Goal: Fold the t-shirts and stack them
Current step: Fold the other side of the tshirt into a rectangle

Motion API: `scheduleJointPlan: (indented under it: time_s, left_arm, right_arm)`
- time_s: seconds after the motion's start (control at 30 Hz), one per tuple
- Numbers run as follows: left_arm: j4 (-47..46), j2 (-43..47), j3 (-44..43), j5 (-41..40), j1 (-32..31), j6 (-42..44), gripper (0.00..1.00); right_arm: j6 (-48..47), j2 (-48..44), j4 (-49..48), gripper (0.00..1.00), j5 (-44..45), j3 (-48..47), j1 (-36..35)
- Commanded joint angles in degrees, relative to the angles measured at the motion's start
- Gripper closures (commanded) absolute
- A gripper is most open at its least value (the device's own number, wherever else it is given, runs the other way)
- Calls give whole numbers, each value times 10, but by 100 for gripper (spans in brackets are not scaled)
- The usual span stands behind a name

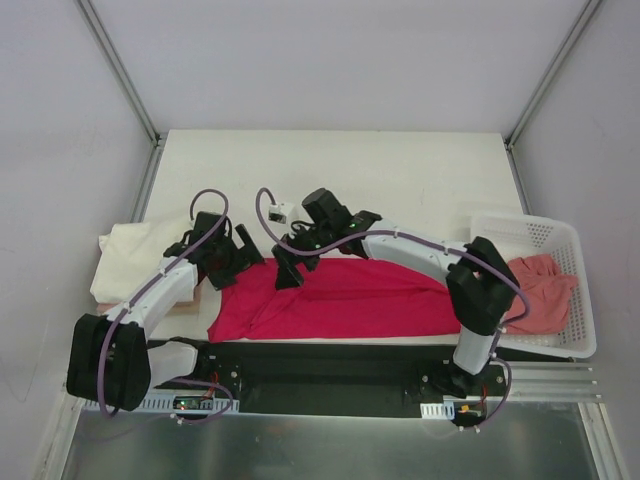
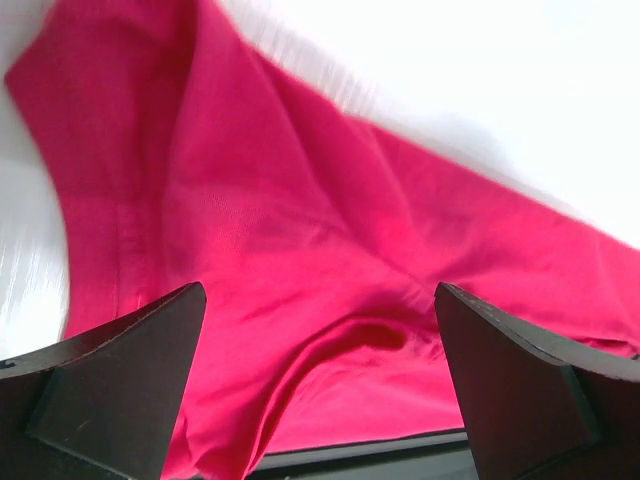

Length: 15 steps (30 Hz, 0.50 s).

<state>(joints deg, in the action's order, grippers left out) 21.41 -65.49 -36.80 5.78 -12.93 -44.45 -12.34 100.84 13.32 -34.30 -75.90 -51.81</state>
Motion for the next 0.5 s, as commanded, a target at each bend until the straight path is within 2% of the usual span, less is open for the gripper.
scheduleJointPlan:
  time_s: [0.0, 0.17, 0.3, 0.33, 0.47]
  left_arm:
    - [-55, -40, -26, 65, 25, 26, 1]
    - [-57, -51, -16, 61, 34, 29, 1]
    - [-56, -46, -6, 58, 37, 31, 1]
    - [-58, -46, -4, 55, 38, 31, 1]
    - [-57, -48, 0, 54, 38, 28, 1]
  right_arm:
    - [-35, 66, -41, 3, -52, -67, -7]
    - [-24, 127, -49, 15, -71, -94, -8]
    - [-20, 141, -61, 21, -68, -78, -7]
    - [-17, 145, -67, 26, -71, -71, -9]
    - [-8, 156, -80, 28, -73, -59, -14]
